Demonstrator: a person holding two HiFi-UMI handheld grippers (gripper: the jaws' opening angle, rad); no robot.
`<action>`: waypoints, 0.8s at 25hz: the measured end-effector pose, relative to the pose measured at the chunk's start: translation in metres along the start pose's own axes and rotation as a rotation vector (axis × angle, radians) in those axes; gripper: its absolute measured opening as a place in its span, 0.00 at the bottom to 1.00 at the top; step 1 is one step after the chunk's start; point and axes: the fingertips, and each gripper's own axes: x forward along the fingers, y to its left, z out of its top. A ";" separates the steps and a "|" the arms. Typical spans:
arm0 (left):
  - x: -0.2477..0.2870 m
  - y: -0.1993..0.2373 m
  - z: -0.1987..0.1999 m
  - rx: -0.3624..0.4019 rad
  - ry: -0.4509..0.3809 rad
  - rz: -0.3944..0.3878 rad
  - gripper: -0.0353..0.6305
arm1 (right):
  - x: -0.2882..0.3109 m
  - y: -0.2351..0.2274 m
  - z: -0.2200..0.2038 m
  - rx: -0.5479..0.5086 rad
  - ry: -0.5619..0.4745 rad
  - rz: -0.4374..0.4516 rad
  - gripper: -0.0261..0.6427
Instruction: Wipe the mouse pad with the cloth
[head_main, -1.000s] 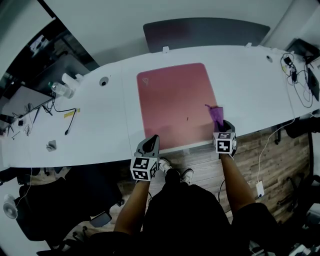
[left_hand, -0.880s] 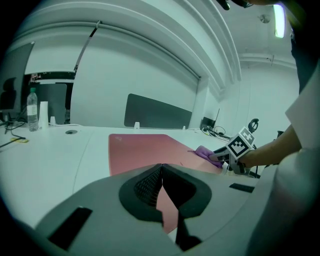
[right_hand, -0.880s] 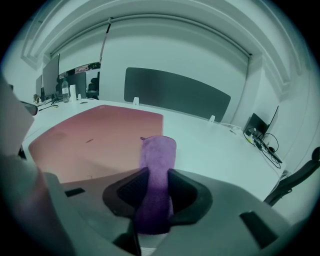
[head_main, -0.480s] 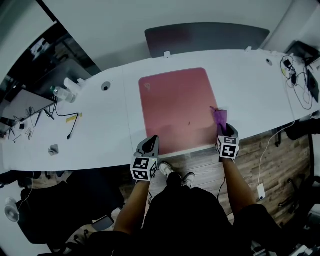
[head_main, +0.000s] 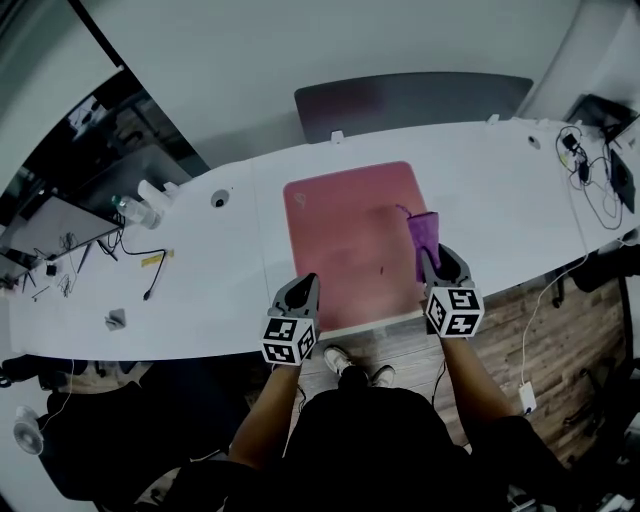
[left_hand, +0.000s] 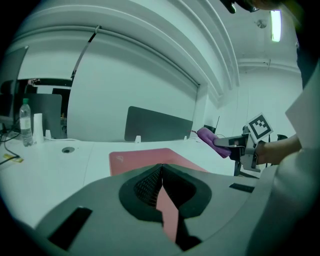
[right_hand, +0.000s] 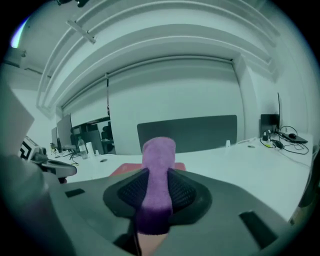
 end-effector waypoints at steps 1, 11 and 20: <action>-0.001 0.000 0.009 -0.005 -0.015 0.001 0.09 | -0.001 0.008 0.012 -0.018 -0.023 0.014 0.22; -0.018 -0.022 0.084 0.027 -0.140 -0.017 0.09 | -0.016 0.057 0.076 -0.162 -0.117 0.062 0.21; -0.032 -0.032 0.118 0.058 -0.213 -0.022 0.09 | -0.034 0.070 0.111 -0.158 -0.208 0.077 0.20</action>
